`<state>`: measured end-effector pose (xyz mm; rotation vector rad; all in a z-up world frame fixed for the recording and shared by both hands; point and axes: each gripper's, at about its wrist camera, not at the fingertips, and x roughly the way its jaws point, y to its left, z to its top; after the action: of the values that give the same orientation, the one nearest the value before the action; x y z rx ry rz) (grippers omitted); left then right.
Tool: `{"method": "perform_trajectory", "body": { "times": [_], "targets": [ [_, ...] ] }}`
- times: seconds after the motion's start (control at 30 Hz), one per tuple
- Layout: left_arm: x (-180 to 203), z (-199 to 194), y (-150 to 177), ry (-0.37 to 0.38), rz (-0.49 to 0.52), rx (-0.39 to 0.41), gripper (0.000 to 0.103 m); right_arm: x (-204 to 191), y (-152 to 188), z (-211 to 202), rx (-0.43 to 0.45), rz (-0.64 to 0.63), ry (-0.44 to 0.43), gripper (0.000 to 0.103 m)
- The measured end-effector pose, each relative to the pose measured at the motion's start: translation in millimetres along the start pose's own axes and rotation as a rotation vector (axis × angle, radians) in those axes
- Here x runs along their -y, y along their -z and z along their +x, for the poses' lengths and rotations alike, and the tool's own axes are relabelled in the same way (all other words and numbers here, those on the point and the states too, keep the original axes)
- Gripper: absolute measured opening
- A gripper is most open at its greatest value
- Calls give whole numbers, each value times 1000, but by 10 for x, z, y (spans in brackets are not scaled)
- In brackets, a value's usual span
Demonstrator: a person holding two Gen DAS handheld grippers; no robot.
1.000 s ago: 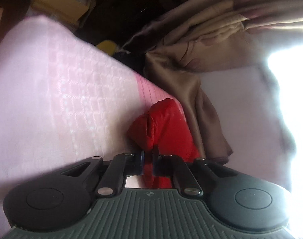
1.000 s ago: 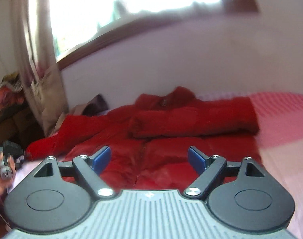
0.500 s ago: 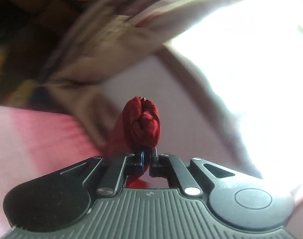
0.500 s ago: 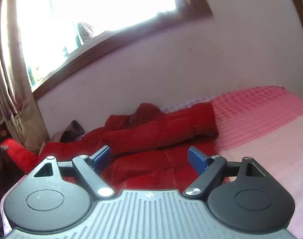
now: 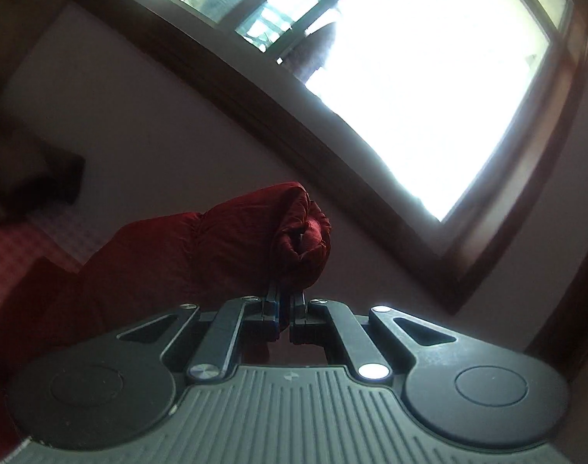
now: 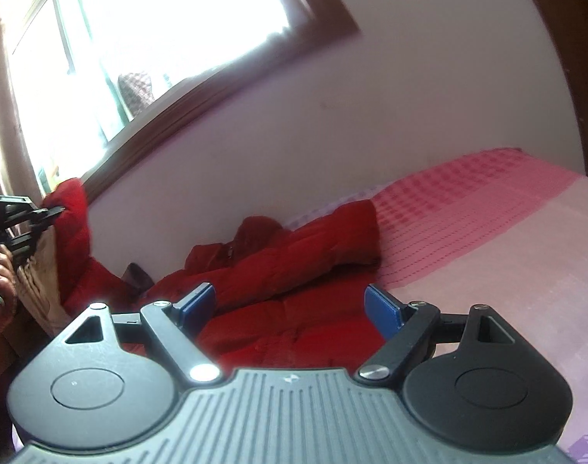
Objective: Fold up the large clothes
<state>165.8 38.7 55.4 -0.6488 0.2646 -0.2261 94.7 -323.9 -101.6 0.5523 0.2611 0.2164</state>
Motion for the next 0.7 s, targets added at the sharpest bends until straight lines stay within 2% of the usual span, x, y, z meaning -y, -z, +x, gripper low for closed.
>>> {"method": "perform_trajectory", "body": {
  "times": [0.07,0.13,0.33,0.43,0.57,0.63,0.7],
  "targets": [
    [109,215,191,28,32,-56,3,72,2,-10,3,14,2,85],
    [198,451,396,20,66,-106,3,139,2,-23,8,26,3,85],
    [125,1093,959,2,111,-260,3,324,15,-20,10,56,-2,85],
    [83,1260,1173,-2,168,-311,3,395,20,-9,8,65,-1,85],
    [-74,1238,1355,-2,222,-356,5,427,28,20,4,64,-2,85],
    [-107,1304,1425,2,249,-382,10,435,35,32,2,66,-5,85],
    [-109,1360,1487,-1,286,-404,22,429,34,54,-4,61,-4,85]
  ]
}}
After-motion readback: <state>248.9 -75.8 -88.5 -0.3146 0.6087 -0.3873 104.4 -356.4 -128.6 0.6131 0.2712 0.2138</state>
